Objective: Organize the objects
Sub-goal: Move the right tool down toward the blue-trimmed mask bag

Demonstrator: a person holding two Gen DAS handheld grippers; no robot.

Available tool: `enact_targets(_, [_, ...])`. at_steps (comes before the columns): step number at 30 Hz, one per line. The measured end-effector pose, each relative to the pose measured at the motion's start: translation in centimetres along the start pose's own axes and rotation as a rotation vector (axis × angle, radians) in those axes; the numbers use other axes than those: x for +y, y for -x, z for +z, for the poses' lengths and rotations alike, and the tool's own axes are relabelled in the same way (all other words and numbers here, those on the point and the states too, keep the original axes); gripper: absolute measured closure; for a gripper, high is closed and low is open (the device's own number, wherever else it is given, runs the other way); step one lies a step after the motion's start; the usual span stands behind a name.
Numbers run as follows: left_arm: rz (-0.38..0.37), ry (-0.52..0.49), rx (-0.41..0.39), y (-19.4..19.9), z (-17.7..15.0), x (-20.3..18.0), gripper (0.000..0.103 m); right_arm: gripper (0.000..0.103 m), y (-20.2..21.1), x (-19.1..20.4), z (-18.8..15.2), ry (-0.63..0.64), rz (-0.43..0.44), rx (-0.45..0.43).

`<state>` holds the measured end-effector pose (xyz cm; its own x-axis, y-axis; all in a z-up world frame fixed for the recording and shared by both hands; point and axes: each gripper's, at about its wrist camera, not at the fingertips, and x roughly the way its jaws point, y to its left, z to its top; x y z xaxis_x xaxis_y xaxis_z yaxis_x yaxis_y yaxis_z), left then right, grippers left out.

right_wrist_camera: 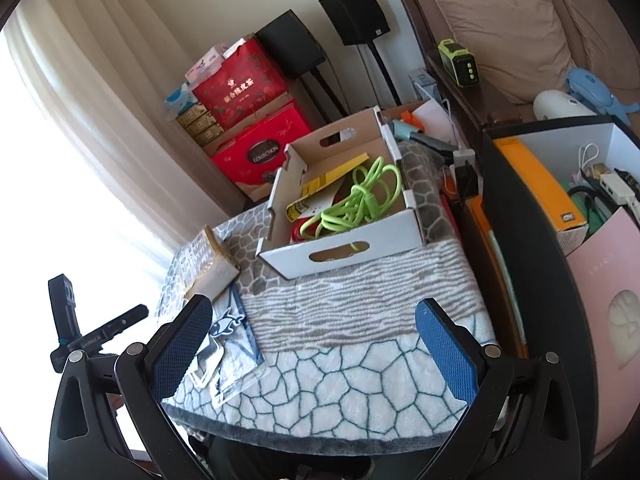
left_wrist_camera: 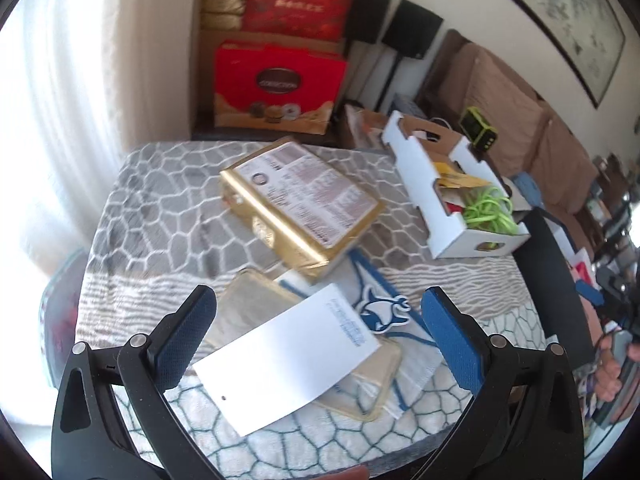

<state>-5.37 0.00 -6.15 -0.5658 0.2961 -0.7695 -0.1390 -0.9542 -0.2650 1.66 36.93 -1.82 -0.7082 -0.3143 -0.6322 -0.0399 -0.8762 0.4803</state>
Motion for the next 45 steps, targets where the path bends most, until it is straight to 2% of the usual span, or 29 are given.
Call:
enact_targets(3, [0.030, 0.049, -0.008, 0.3, -0.2, 1.7, 0.001, 0.001, -0.1, 0.3, -0.3, 0.005, 0.009, 0.005])
enact_targets(7, [0.055, 0.101, -0.035, 1.3, -0.5, 3.6, 0.001, 0.001, 0.6, 1.0, -0.7, 0.032, 0.086, -0.045])
enact_targets(10, [0.083, 0.121, -0.040, 1.7, -0.8, 5.0, 0.001, 0.001, -0.2, 2.2, -0.6, 0.069, 0.107, -0.036])
enact_targets(15, [0.096, 0.155, -0.034, 1.8, -1.4, 6.7, 0.001, 0.001, -3.1, 5.1, -0.9, 0.141, 0.128, 0.031])
enact_targets(19, [0.113, 0.133, -0.004, 0.9, -2.4, 7.1, 0.001, 0.001, -6.3, 6.8, -2.3, 0.172, 0.159, 0.109])
enact_targets(24, [0.184, 0.118, 0.065, -1.5, -4.2, 7.4, 0.001, 0.001, -10.6, 8.7, -5.1, 0.219, 0.159, 0.236])
enact_targets(27, [0.151, 0.133, 0.097, -2.6, -5.3, 7.2, 0.001, 0.003, -12.3, 9.8, -6.7, 0.281, 0.129, 0.288])
enact_targets(30, [0.072, 0.101, 0.128, -3.4, -6.3, 6.1, 0.001, 0.003, -13.3, 10.6, -7.9, 0.361, 0.076, 0.301])
enact_targets(32, [0.077, 0.052, 0.128, -3.7, -6.6, 5.1, 0.001, 0.007, -13.9, 10.7, -8.2, 0.389, 0.064, 0.305])
enact_targets(34, [0.120, -0.002, 0.123, -4.1, -6.6, 4.4, 0.001, 0.011, -14.3, 10.6, -8.0, 0.387, 0.070, 0.302])
enact_targets(36, [0.134, -0.020, 0.116, -4.4, -6.5, 4.2, 0.001, 0.015, -14.7, 10.8, -7.6, 0.392, 0.092, 0.303])
enact_targets(38, [0.126, -0.007, 0.115, -4.3, -6.2, 4.5, 0.001, 0.022, -15.2, 11.3, -7.5, 0.427, 0.108, 0.310])
enact_targets(41, [0.152, 0.004, 0.112, -4.3, -5.9, 5.1, 0.001, 0.027, -16.4, 12.1, -7.5, 0.475, 0.100, 0.333])
enact_targets(45, [0.165, 0.041, 0.107, -4.0, -6.1, 6.7, 0.001, 0.030, -17.8, 12.6, -6.6, 0.455, 0.156, 0.347])
